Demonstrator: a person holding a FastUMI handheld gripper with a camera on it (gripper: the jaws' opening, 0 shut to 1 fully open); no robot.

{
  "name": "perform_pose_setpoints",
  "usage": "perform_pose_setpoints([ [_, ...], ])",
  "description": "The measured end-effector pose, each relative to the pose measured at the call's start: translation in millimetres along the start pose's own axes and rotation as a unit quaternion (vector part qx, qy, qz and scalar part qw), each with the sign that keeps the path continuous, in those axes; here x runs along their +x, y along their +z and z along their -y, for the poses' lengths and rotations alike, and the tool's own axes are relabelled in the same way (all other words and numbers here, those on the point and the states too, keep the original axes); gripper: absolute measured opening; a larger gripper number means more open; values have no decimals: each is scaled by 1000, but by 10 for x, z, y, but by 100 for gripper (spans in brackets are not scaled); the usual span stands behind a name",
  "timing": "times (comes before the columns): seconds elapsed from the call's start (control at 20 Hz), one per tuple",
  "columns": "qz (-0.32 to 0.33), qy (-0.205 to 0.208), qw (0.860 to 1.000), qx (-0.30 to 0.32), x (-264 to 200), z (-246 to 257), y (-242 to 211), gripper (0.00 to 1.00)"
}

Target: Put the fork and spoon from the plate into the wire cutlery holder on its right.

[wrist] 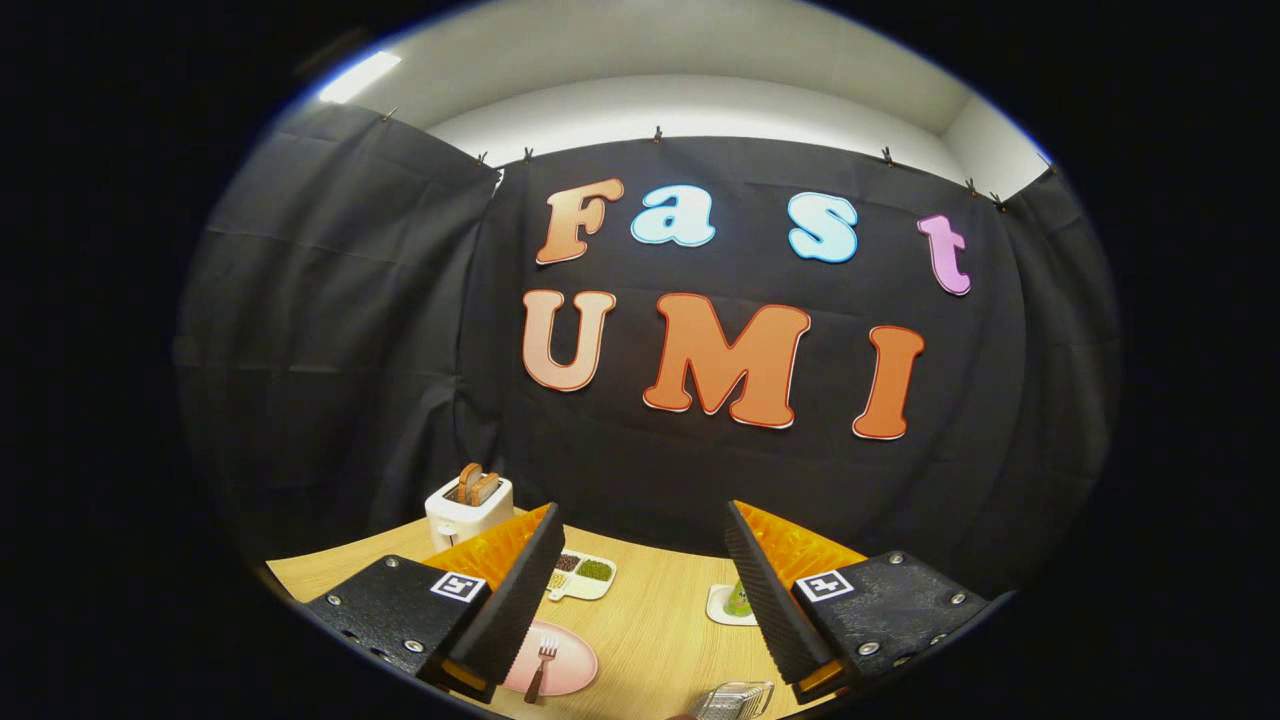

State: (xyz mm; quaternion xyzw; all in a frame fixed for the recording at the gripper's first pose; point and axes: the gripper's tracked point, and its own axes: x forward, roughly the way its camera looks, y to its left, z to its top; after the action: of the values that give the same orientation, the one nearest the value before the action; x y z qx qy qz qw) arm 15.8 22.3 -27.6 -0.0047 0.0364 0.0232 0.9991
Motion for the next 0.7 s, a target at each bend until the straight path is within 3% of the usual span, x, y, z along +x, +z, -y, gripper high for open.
perform_pose_setpoints([
  [0.4, -79, 35, 996, -3, 99, -252, -534, 97],
  [0.7, -199, 88, 976, -10, 90, -626, -1318, 94],
])
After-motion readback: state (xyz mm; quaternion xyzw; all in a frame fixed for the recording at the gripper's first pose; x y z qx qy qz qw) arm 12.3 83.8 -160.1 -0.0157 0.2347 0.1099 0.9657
